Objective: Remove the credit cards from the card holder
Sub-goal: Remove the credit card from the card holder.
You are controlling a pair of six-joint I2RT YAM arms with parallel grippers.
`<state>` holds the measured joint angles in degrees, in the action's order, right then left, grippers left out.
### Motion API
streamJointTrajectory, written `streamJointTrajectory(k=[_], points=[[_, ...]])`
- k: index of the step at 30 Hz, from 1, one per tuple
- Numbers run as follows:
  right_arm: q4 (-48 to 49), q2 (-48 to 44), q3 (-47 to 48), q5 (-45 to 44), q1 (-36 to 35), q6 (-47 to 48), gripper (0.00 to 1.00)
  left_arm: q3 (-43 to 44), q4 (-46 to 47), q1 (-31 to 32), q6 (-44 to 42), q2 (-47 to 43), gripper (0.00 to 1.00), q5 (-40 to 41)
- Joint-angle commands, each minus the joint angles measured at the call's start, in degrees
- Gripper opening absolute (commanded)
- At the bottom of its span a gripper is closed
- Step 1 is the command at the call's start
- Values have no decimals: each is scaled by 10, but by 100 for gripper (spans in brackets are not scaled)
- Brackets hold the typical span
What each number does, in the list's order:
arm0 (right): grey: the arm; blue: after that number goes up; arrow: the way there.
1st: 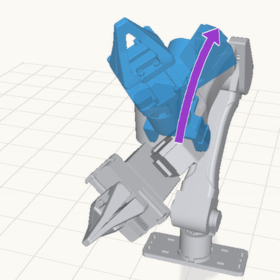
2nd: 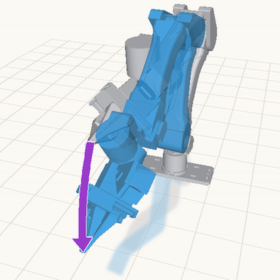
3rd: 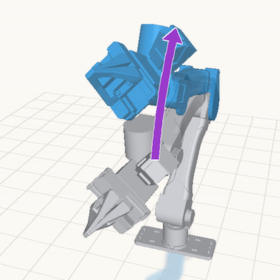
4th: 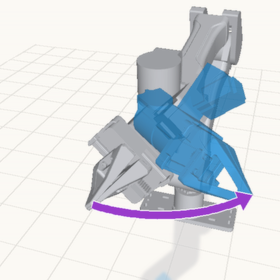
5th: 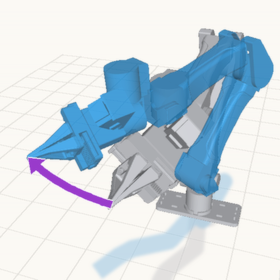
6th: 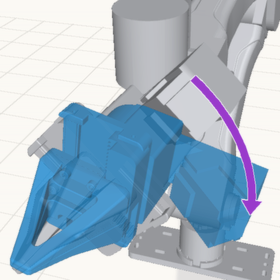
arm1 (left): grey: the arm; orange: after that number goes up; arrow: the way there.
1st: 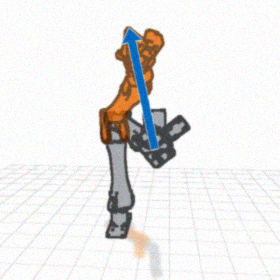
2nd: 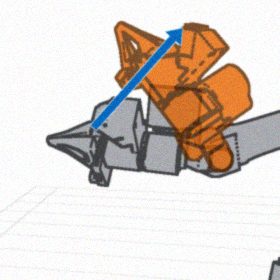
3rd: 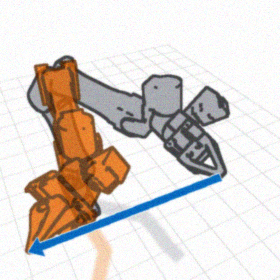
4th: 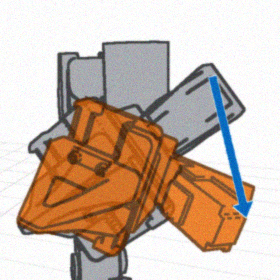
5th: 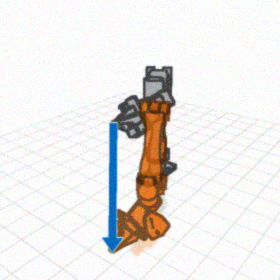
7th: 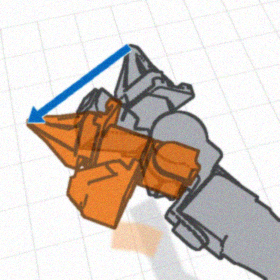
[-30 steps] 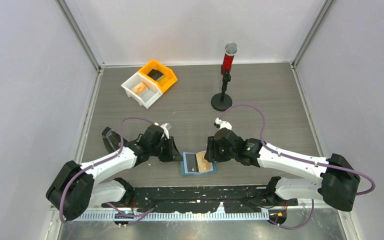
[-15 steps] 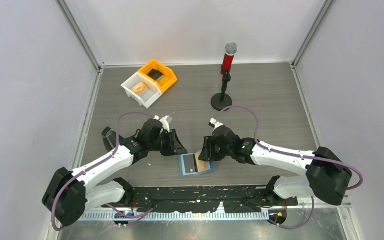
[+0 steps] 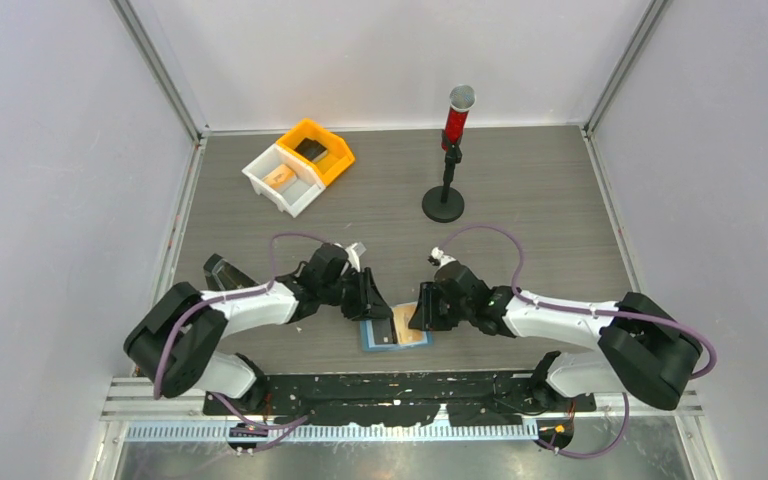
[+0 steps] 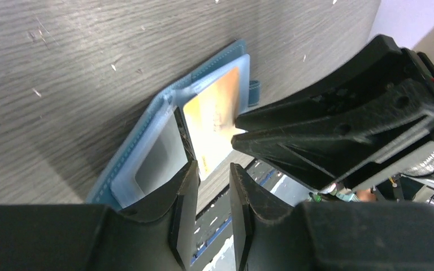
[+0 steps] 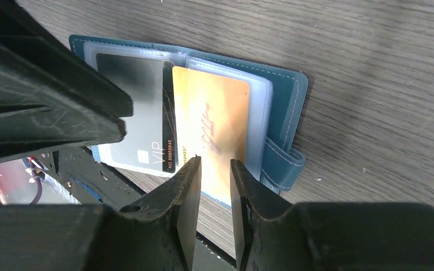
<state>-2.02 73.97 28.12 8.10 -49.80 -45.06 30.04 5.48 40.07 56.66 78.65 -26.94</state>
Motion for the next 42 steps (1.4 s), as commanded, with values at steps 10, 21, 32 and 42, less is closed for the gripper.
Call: streamJointTrajectory(k=[10,21,32,42], points=[[51,-28,-47,5,13,-8,32,-9,113,2,12,98,29,4],[73,-26,-61,18,21,-11,32,-9,149,3,19,119,30,-2],[78,-30,-71,22,28,-15,32,-17,192,3,48,126,13,-26],[73,-25,-76,17,36,-16,32,-22,127,1,30,68,0,-20]])
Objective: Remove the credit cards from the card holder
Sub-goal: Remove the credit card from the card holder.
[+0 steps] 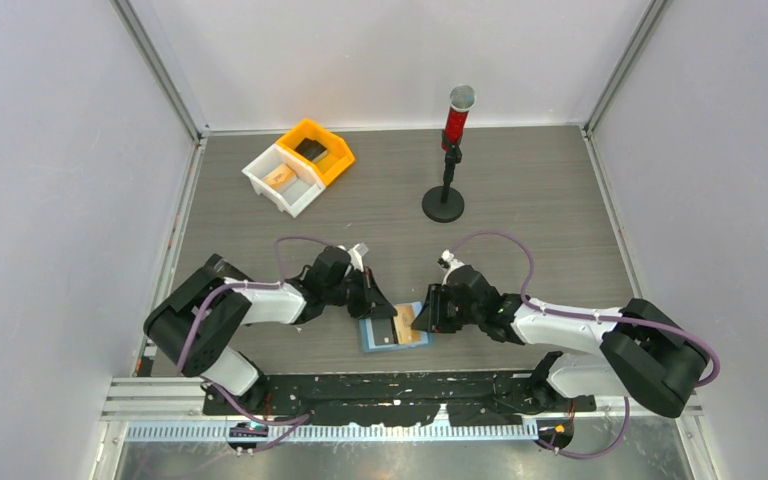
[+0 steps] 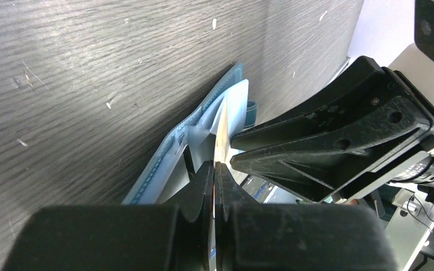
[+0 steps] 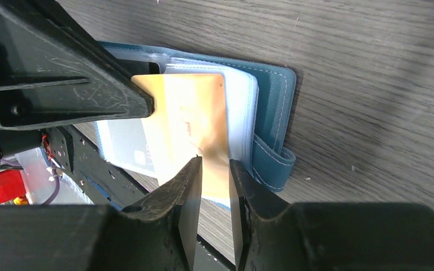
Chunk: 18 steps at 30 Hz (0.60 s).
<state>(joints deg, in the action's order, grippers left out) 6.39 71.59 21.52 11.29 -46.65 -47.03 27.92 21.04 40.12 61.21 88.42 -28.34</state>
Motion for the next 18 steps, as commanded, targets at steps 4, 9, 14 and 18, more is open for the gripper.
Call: streamJointTrajectory(k=[4,9,14,18], points=[[-24,-2,-3,-12,7,10,32,-3,-48,-5,-25,-54,0,-13],[-40,-11,11,-17,8,29,32,-1,-98,-13,-44,-87,0,-13],[-58,-26,33,-4,11,43,33,8,-154,-24,-64,-131,0,-12],[-88,-56,64,20,13,70,36,24,-204,-29,-81,-174,0,-9]])
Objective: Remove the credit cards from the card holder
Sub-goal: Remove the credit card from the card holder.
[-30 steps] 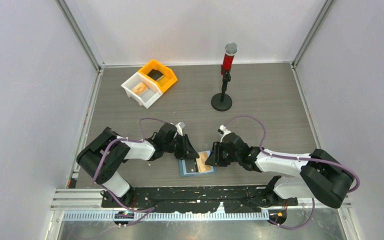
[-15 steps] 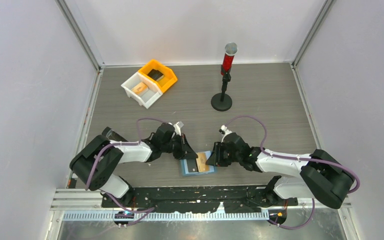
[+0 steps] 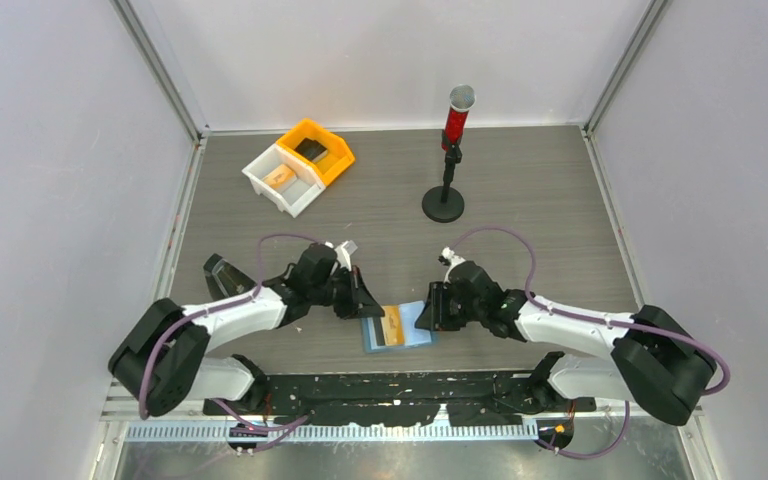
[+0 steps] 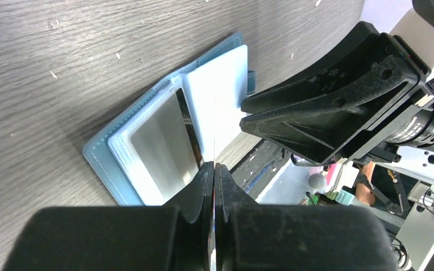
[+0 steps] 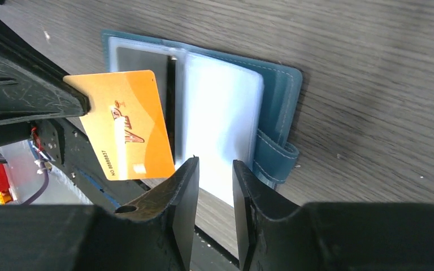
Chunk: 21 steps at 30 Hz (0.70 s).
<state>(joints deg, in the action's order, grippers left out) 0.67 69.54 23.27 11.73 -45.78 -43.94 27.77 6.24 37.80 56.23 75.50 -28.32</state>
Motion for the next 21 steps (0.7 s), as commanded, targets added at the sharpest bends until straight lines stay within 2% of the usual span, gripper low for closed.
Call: streamJointTrajectory(k=[1,9,16,19,21], points=[[-34,-39,53,22,7,51,37,30,-68,-6,-38,-55,0,-9],[-41,-67,105,121,31,118,43,69,-152,-5,-90,-117,0,-52],[-24,-78,119,226,45,151,52,71,-124,-6,-94,-144,0,-133],[-11,-78,117,298,52,166,60,84,-130,-6,-109,-136,0,-166],[5,-74,118,337,59,171,60,87,-129,-5,-112,-130,0,-182]])
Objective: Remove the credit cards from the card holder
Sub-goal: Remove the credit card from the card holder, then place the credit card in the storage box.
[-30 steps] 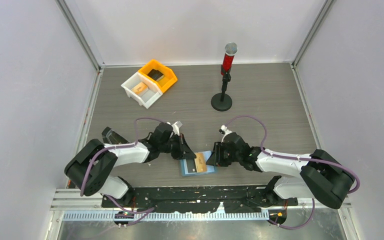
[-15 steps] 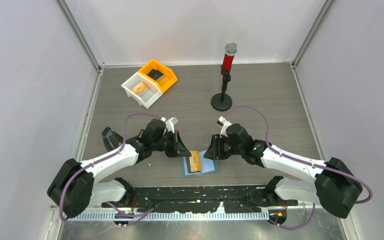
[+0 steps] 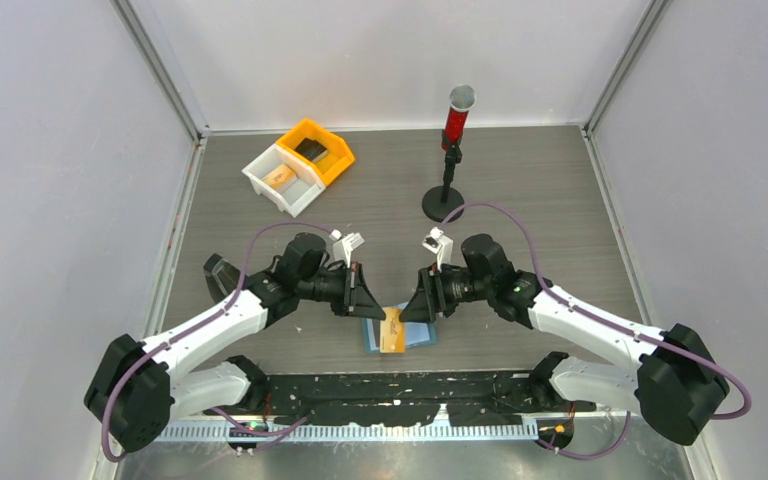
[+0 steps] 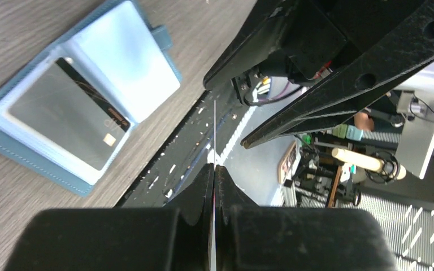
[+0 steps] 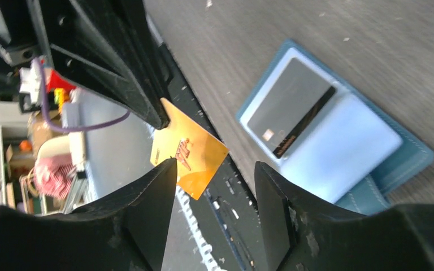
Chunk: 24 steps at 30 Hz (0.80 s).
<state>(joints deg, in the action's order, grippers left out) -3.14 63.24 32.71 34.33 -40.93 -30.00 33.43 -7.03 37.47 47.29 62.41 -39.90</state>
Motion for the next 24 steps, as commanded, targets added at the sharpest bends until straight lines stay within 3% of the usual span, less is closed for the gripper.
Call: streamJointTrajectory(k=[1,12,17,19,21,24], points=[[49,-11,24,122,13,33,60,30,7,-3,-22,0,0,-72],[83,-16,29,175,22,29,35,28,67,-2,19,8,0,-116],[90,-26,28,182,25,30,8,51,37,-3,0,16,0,-113],[90,-34,28,179,30,19,6,79,-25,-4,-35,9,10,-85],[101,-42,26,177,37,-11,5,94,-59,-9,-50,-1,28,-59],[141,-56,24,165,44,-60,5,93,-48,-30,-28,-22,46,-40]])
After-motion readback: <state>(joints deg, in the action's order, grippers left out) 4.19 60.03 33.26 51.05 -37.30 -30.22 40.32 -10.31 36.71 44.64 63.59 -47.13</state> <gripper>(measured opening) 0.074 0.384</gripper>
